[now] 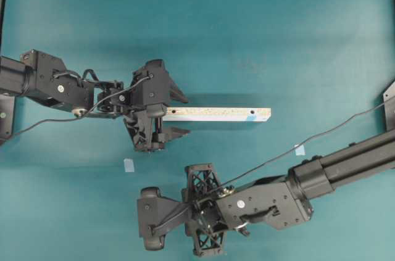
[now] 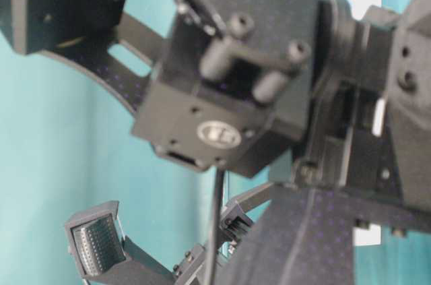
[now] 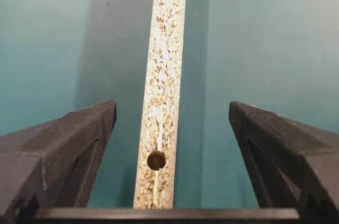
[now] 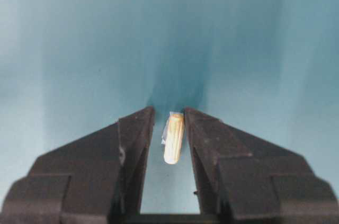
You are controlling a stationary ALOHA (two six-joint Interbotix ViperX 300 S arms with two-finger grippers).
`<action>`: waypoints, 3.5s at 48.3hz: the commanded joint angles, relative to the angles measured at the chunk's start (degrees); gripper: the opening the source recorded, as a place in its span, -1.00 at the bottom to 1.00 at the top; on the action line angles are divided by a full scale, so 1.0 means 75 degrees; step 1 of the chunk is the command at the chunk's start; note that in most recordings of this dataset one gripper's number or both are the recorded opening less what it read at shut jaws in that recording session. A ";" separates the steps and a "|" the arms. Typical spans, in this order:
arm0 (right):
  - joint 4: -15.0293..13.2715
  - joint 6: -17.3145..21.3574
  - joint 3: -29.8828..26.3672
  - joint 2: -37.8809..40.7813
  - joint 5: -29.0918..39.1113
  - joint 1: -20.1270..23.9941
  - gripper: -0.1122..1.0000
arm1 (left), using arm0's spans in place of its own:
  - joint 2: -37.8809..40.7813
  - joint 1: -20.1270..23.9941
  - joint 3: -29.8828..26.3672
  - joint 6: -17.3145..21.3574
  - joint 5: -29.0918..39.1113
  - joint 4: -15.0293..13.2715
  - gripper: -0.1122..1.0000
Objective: Insert the rod into the hole on the wooden board.
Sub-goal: 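Close the right gripper on the wooden rod and lift it, then carry the rod with the right gripper over the board's right end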
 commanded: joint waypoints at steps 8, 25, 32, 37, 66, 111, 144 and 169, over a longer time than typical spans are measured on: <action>-0.0059 -0.0035 -0.0211 -0.0141 -0.0117 -0.0070 -0.23 | -0.0105 -0.0035 -0.0117 -0.0059 -0.0059 0.0023 1.00; -0.0234 -0.0035 -0.0211 -0.0141 -0.0047 -0.0141 -0.23 | -0.0105 -0.0105 -0.0117 -0.0059 -0.0059 0.0023 1.00; -0.0223 -0.0023 -0.0211 -0.0141 -0.0012 -0.0129 -0.23 | -0.0105 -0.0105 -0.0117 -0.0059 -0.0047 0.0023 1.00; -0.0223 -0.0023 -0.0199 -0.0141 0.0047 -0.0094 -0.22 | -0.0105 -0.0105 -0.0117 -0.0059 -0.0047 0.0023 1.00; -0.0223 0.0000 -0.0199 -0.0141 0.0059 0.0012 -0.41 | -0.0105 -0.0117 -0.0094 -0.0059 -0.0023 0.0023 1.00; -0.0633 -0.0035 -0.0187 -0.1500 -0.0316 -0.0199 -0.64 | -0.0117 -0.0117 -0.0082 -0.0059 0.0000 0.0023 1.00; -0.1957 -0.0035 0.0480 -0.3152 -0.0059 -0.0422 -0.64 | 0.0059 -0.0094 -0.0082 0.0035 0.0070 0.0023 0.91; -0.2496 0.0352 0.1781 -0.4066 -0.0258 -0.0539 -0.64 | 0.0434 0.0129 -0.0551 0.0363 0.0070 0.0035 0.87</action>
